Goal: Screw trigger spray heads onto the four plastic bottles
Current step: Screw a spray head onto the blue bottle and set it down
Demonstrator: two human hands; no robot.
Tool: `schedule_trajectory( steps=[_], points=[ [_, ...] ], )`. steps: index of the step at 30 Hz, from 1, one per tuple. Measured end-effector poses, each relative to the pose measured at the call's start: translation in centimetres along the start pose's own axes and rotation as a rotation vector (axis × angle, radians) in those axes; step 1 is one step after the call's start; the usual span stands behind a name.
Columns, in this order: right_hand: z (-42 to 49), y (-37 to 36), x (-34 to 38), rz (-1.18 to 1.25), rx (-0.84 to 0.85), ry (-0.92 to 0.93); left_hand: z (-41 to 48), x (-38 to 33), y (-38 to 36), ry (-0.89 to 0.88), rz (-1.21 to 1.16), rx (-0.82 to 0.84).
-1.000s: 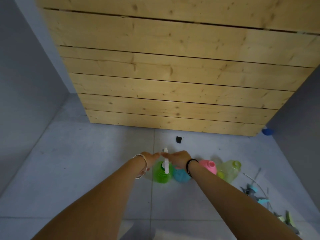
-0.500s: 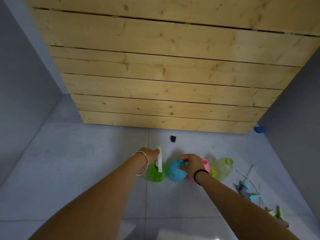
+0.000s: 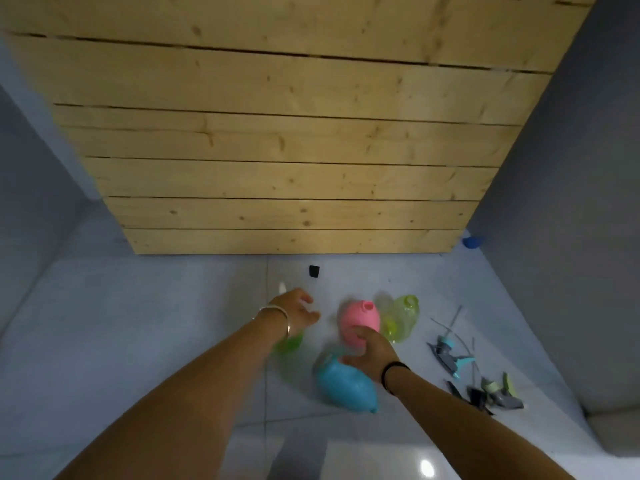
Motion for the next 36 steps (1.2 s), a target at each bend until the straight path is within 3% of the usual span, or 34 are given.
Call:
schedule_trajectory(
  steps=[4, 9, 20, 26, 32, 36],
  points=[
    [-3.0, 0.1, -5.9, -0.009, 0.001, -0.125, -1.5, -0.2, -10.0, -0.33, 0.55, 0.291],
    [-5.3, 2.1, -11.6, 0.149, 0.003, -0.313, -1.8, 0.8, -17.8, -0.423, 0.788, 0.349],
    [-6.2, 6.9, -15.2, 0.373, -0.177, -0.375, 0.9, -1.3, -21.2, -0.292, 0.591, 0.259],
    [-4.8, 12.4, -16.5, 0.53, -0.471, -0.353, 2.9, -3.9, -21.1, -0.22, 0.115, 0.104],
    [-2.2, 13.0, -18.8, 0.364, -0.463, -0.414, 4.5, -6.1, -21.3, -0.258, -0.113, 0.071],
    [-0.2, 13.2, -19.9, -0.054, -0.432, -0.403, 5.7, -7.3, -22.2, -0.285, -0.223, 0.1]
  ],
)
Point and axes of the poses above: each hand's wrist, its own z-axis towards the middle knuckle, its own y-axis out of the back of the hand, x = y × z, the point moved 2 cm from there along z, towards the middle knuckle, and after that the axes turned 10 degrees about z, right-handed, at the moved point
